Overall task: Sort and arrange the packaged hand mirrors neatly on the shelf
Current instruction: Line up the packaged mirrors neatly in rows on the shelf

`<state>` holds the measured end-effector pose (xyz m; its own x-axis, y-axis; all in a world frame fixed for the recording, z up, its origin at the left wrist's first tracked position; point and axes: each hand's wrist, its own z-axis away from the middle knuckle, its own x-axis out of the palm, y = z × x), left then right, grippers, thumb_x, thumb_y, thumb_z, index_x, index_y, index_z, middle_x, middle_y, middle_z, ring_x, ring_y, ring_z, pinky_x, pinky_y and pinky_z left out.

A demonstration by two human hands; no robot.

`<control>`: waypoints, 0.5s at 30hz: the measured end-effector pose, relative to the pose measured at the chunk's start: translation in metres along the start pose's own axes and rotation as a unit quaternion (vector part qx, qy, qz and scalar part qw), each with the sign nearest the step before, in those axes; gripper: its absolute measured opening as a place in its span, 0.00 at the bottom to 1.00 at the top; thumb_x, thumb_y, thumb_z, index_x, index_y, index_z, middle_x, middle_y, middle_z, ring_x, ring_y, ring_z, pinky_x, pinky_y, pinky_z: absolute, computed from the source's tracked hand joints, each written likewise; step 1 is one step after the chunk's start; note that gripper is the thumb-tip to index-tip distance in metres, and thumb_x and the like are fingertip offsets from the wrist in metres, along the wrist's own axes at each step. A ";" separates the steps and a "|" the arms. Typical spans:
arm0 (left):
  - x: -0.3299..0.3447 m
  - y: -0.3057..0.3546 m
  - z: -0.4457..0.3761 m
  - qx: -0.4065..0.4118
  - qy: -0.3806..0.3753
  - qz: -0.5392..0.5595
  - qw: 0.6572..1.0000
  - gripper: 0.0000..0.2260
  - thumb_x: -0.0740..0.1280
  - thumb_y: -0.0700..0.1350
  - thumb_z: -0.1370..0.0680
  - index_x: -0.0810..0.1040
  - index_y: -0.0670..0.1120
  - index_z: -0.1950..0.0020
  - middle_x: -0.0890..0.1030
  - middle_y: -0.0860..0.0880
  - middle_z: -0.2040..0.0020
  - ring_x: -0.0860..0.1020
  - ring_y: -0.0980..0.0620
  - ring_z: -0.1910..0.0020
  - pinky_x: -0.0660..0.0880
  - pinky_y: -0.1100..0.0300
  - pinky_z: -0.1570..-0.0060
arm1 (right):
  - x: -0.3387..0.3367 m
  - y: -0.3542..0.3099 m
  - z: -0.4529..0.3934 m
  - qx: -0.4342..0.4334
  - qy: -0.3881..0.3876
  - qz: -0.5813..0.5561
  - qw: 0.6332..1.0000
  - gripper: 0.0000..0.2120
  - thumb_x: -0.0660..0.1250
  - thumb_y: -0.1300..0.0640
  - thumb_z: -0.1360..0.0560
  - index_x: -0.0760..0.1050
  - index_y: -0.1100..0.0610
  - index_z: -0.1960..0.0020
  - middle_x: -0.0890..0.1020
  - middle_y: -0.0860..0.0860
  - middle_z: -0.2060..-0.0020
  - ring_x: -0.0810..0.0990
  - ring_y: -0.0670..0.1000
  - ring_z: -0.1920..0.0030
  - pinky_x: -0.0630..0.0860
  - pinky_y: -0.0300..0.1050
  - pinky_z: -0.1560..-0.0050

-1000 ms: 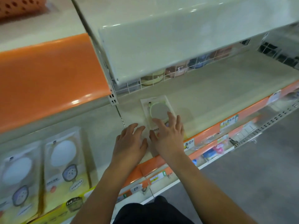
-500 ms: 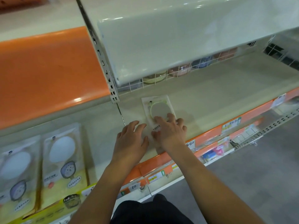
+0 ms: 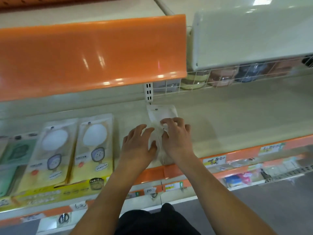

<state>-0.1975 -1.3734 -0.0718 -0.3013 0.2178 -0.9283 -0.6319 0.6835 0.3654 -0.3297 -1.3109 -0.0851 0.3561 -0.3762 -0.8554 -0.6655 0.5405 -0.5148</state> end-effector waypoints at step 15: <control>-0.073 -0.135 0.064 -0.062 0.085 -0.004 0.994 0.23 0.57 0.55 0.28 0.77 0.48 0.37 0.76 0.45 0.36 0.76 0.41 0.40 0.74 0.46 0.46 | 0.063 -0.149 0.030 -0.069 -0.011 -0.013 0.997 0.20 0.65 0.57 0.28 0.72 0.44 0.38 0.70 0.50 0.37 0.71 0.57 0.37 0.54 0.41 0.48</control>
<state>-0.0444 -1.4364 -0.0579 -0.4066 0.0847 -0.9097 -0.7144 0.5911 0.3744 -0.1884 -1.3923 -0.0647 0.3883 -0.3718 -0.8432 -0.7391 0.4209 -0.5259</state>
